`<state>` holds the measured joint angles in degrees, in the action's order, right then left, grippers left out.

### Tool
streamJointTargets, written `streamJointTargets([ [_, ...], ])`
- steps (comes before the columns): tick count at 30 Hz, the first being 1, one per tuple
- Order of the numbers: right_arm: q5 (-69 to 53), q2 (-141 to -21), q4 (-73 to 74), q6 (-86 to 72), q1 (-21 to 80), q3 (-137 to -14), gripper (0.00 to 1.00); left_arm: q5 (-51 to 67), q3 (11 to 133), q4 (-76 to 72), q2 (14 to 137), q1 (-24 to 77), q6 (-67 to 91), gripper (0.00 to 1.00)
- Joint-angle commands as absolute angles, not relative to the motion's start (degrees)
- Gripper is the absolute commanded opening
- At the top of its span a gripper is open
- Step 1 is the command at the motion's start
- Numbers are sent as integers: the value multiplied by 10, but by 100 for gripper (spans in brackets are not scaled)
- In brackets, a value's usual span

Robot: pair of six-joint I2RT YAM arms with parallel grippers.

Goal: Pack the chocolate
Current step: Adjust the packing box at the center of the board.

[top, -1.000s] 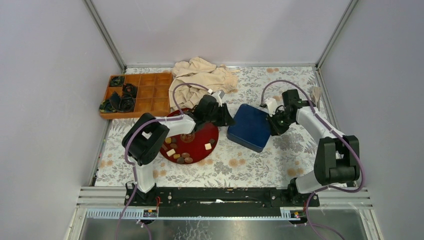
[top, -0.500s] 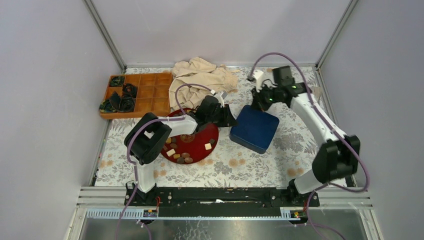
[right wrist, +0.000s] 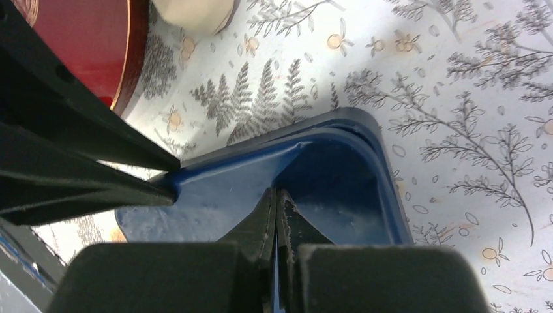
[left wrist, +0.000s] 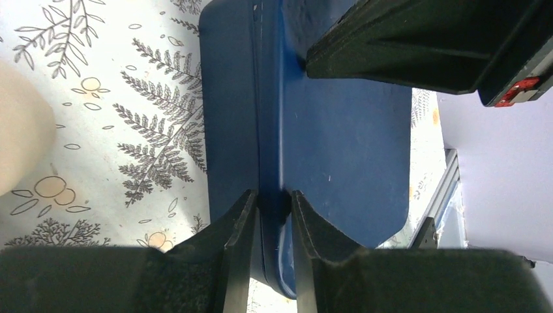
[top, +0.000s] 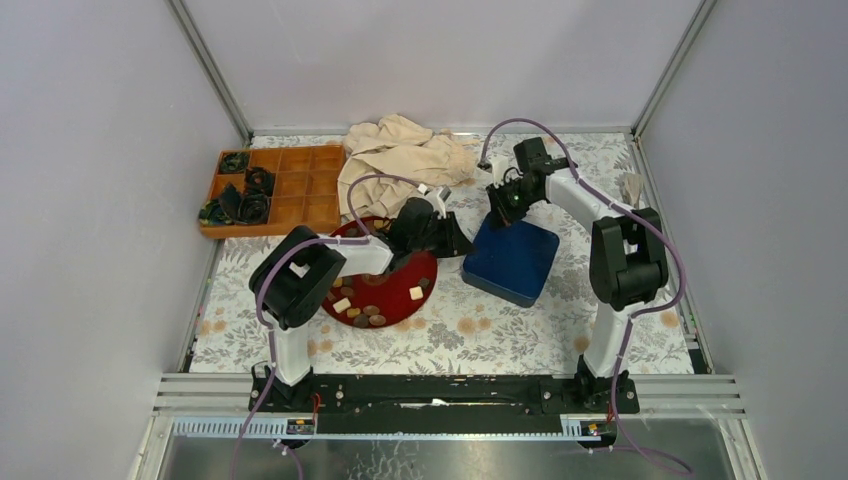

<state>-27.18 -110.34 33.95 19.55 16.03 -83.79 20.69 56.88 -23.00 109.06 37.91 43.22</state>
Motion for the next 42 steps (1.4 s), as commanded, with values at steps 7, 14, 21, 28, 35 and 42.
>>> streamJointTargets([
  [7,-252,-923,309,258,169,-799,1,244,534,-203,1110,409,443,30],
  [14,-206,-910,281,248,169,-773,0,233,520,-225,1109,428,460,30],
  [21,-111,-1040,283,250,194,-700,0,226,507,-245,1108,445,475,30],
  [28,-100,-1048,315,255,194,-722,0,225,490,-268,1105,457,488,30],
  [35,-175,-899,397,281,114,-766,9,233,457,-317,1092,465,508,35],
  [42,-115,-815,414,349,-81,-639,13,236,476,-343,1101,504,522,47],
])
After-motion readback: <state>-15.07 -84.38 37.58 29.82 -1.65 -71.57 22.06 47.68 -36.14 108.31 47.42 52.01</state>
